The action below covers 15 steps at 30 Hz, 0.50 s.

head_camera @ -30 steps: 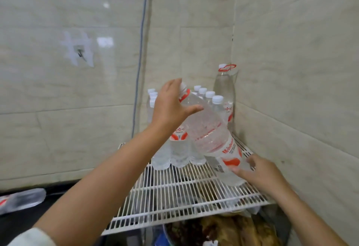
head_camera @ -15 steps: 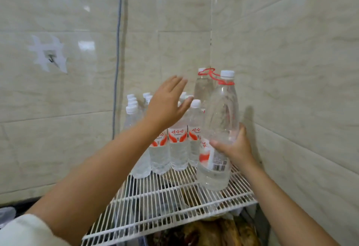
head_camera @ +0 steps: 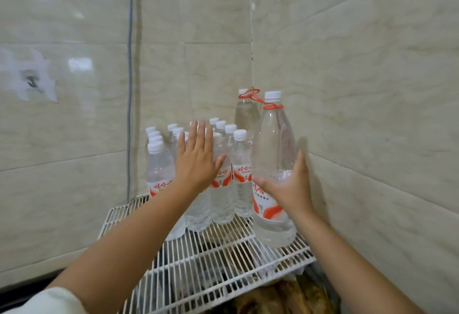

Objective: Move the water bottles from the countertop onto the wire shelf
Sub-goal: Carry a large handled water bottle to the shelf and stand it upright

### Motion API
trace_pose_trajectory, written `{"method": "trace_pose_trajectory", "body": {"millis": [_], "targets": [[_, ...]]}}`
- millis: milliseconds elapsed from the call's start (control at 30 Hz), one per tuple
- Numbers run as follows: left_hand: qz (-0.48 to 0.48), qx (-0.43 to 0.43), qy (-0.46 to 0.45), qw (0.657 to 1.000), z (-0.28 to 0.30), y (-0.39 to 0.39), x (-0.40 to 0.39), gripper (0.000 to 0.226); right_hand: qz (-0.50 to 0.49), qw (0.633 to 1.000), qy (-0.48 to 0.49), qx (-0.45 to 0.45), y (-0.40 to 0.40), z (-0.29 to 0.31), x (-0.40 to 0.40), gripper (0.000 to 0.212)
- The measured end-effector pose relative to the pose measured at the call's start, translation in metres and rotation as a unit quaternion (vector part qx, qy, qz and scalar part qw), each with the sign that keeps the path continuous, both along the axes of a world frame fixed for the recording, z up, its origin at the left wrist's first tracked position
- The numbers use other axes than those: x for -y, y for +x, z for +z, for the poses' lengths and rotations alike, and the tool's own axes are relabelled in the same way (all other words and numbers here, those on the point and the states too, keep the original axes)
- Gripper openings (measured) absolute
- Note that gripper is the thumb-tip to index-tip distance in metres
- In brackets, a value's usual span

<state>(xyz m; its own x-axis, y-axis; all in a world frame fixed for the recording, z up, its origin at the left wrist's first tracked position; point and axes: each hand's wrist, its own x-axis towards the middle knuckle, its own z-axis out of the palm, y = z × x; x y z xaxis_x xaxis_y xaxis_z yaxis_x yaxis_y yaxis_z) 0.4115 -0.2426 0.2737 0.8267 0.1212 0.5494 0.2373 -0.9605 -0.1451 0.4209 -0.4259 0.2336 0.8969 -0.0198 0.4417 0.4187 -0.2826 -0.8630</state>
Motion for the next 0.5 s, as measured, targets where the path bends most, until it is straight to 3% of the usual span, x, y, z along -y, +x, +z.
{"method": "trace_pose_trajectory", "body": {"millis": [133, 200, 267, 367, 433, 500], "targets": [[-0.002, 0.007, -0.003, 1.000, 0.001, 0.005, 0.000, 0.072, -0.052, 0.997, -0.050, 0.038, 0.003, 0.000, -0.019, 0.111], [-0.007, 0.007, -0.005, 1.000, 0.000, 0.006, -0.002, 0.072, 0.045, 0.999, -0.013, 0.001, 0.016, 0.003, -0.002, 0.103], [-0.008, 0.001, -0.015, 1.000, -0.001, 0.007, -0.003, 0.071, 0.190, 0.979, 0.053, -0.059, 0.031, 0.007, 0.018, 0.094], [-0.004, -0.002, -0.020, 1.000, -0.001, 0.007, -0.004, 0.071, 0.286, 0.951, 0.073, -0.093, 0.047, 0.012, 0.032, 0.084], [-0.006, 0.005, -0.016, 1.000, -0.002, 0.007, -0.004, 0.071, 0.292, 0.949, 0.039, -0.112, 0.043, 0.013, 0.031, 0.095], [-0.008, 0.011, -0.011, 1.000, -0.002, 0.008, -0.005, 0.071, 0.232, 0.966, 0.008, -0.112, 0.036, 0.004, 0.022, 0.108]]}}
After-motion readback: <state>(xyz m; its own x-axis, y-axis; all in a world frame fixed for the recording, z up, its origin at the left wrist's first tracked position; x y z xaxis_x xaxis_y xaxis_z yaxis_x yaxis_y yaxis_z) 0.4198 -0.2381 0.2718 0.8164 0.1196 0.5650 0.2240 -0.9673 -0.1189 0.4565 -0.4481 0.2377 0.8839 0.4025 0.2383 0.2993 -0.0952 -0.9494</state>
